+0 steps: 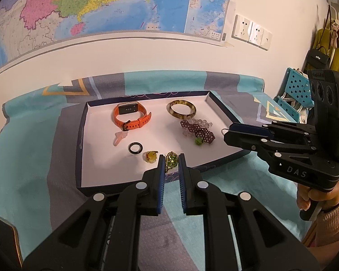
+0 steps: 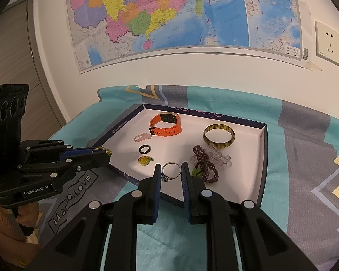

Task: Organize jewelry
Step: 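Lower the gold charm with the left tool while the right tool lowers the silver ring into the box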

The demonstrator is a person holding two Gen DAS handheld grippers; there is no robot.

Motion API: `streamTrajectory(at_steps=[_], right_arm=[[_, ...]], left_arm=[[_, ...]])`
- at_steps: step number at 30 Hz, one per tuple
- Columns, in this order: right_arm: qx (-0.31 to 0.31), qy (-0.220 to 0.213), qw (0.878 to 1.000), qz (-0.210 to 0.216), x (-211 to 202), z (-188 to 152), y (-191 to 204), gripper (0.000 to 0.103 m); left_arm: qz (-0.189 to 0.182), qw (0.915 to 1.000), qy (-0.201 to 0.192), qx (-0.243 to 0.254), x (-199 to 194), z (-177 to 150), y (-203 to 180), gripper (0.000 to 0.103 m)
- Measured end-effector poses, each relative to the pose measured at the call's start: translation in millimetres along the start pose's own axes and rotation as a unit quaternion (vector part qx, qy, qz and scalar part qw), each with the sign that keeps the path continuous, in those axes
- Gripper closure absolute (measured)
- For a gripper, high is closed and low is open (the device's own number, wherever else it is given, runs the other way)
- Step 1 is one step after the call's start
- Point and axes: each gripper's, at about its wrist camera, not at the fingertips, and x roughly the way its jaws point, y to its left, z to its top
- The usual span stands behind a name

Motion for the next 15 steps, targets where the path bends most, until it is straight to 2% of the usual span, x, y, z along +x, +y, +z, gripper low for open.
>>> streamTrajectory(at_steps=[15], right_arm=[[-0.001, 0.001, 1.000, -0.001, 5.2, 4.7, -0.1, 0.087]], left_arm=[[0.001, 1.0000, 0.001, -0.001, 4.2, 5.0, 1.9, 0.091]])
